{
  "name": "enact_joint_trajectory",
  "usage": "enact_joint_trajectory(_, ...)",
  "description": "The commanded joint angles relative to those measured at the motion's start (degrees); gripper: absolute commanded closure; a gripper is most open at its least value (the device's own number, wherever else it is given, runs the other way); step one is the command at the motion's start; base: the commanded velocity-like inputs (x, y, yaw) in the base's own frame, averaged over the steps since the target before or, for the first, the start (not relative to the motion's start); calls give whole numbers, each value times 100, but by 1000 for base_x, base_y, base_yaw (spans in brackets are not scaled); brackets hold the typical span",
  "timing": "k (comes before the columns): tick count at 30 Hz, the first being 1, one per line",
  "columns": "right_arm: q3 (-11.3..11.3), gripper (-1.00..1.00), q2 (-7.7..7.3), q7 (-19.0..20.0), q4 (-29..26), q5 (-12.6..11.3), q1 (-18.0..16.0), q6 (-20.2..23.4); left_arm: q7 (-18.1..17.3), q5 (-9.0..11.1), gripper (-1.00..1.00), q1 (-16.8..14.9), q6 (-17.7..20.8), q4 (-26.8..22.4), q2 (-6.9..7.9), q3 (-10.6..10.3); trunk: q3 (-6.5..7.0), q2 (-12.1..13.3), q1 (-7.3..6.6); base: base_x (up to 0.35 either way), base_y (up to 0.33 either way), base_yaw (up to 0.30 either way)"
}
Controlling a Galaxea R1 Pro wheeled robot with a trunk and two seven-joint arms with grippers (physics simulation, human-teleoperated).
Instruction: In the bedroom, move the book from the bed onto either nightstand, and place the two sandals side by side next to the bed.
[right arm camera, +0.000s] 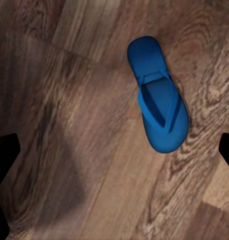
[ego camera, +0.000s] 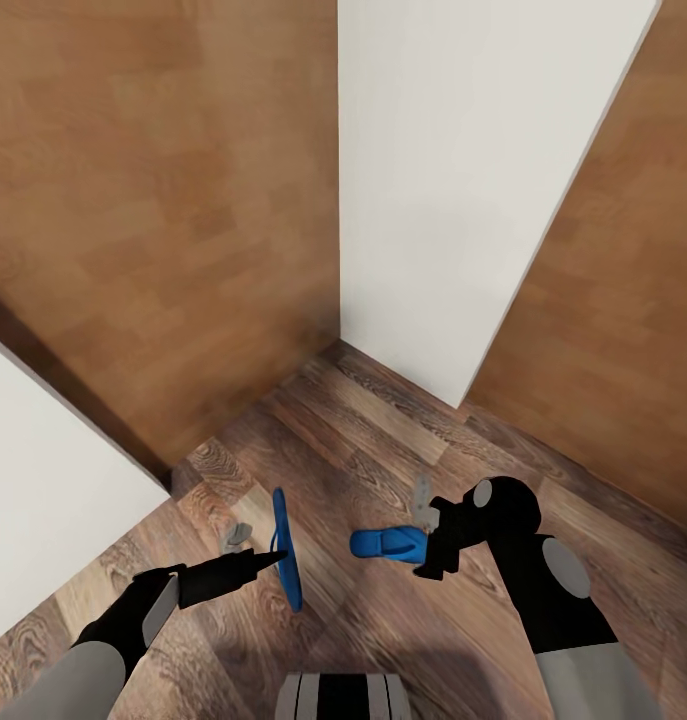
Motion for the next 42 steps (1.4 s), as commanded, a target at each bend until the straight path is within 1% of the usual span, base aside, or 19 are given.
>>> enact_joint_trajectory(1,6,-100,1,30,-6,25,-3,58,-15,33,100,-2,52,0,0,9,-27,-3,1,0,0,0)
enact_joint_trajectory(6,12,-100,-3,22,-2,25,-3,53,-15,33,100,-2,52,0,0,9,-138,-10,14,0,0,0)
enact_joint_trajectory(13,13,-100,-5,20,285,25,-3,47,-15,33,100,-2,52,0,3,16,-293,-19,32,0,0,0)
enact_joint_trajectory(18,13,-100,-6,14,323,25,-3,45,-23,33,100,-2,52,0,7,18,-403,-26,45,0,0,0)
enact_joint_trajectory(22,13,-100,-4,12,333,25,-3,43,-118,54,100,-2,65,0,32,34,-403,-26,45,0,0,0)
enact_joint_trajectory(23,13,-100,-4,12,335,25,-3,43,-221,62,100,-2,73,0,60,41,-403,-26,45,0,0,0)
enact_joint_trajectory(24,13,-100,-4,12,337,25,-3,43,-402,69,100,-2,78,0,127,45,-403,-26,45,0,0,0)
enact_joint_trajectory(25,13,-100,-4,12,352,25,-3,43,-660,75,100,-2,81,0,224,48,-403,-26,45,0,0,0)
enact_joint_trajectory(26,13,-100,-3,12,365,25,-3,43,-817,77,100,-2,83,0,274,49,-403,-26,45,0,0,0)
enact_joint_trajectory(27,13,-100,-5,12,396,25,-3,43,-1152,78,100,-2,87,0,362,52,-403,-26,45,0,0,0)
enact_joint_trajectory(29,8,-100,-3,11,453,25,-3,43,-1784,69,100,-2,97,0,477,60,-403,-26,45,0,0,0)
enact_joint_trajectory(31,5,-100,-1,11,481,25,-3,43,-2199,62,100,-2,107,0,534,62,-403,-26,45,0,0,0)
enact_joint_trajectory(35,5,-100,-1,11,492,25,-3,43,-2374,66,100,-2,112,0,556,62,-403,-26,45,0,0,0)
enact_joint_trajectory(42,12,-100,-7,11,536,25,-3,43,-2414,62,100,-2,109,0,540,48,-403,-26,45,54,0,0)
